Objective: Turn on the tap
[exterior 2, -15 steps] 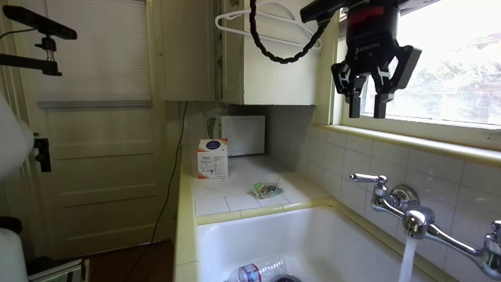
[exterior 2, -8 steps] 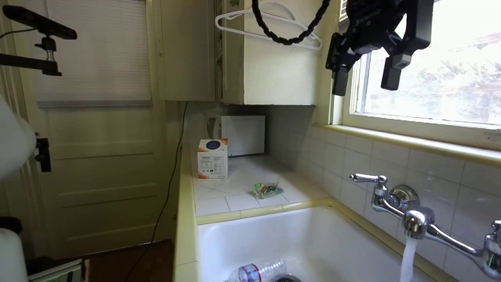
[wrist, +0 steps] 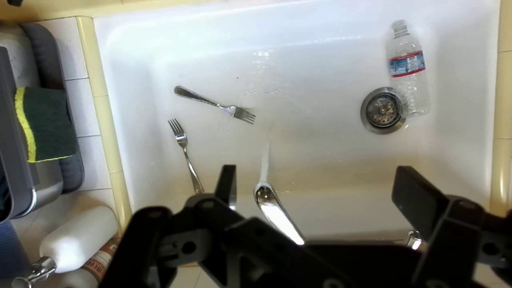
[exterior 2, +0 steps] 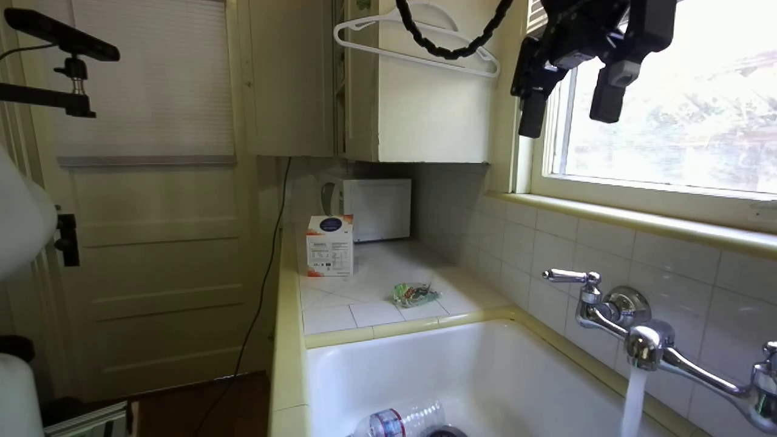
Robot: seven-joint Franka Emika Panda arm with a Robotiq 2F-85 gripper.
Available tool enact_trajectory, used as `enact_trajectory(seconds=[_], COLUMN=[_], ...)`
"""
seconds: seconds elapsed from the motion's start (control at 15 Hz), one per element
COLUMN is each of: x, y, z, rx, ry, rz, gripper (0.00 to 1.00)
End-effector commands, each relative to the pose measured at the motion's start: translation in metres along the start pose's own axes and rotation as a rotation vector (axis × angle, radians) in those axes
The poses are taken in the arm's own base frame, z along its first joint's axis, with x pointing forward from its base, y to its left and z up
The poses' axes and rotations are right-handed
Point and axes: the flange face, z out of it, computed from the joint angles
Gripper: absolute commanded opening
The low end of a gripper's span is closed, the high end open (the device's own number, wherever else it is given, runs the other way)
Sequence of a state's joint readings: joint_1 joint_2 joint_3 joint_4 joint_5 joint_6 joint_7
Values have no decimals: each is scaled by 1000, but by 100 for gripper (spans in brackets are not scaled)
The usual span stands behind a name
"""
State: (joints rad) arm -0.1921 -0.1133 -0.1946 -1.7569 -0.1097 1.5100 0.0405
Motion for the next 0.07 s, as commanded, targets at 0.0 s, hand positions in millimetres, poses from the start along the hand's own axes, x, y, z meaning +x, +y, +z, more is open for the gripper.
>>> enact_trajectory(seconds=[0.0], x=[0], y=[0], z=[-1], rx=[0], ry=[-1], rz=[0], gripper=[100])
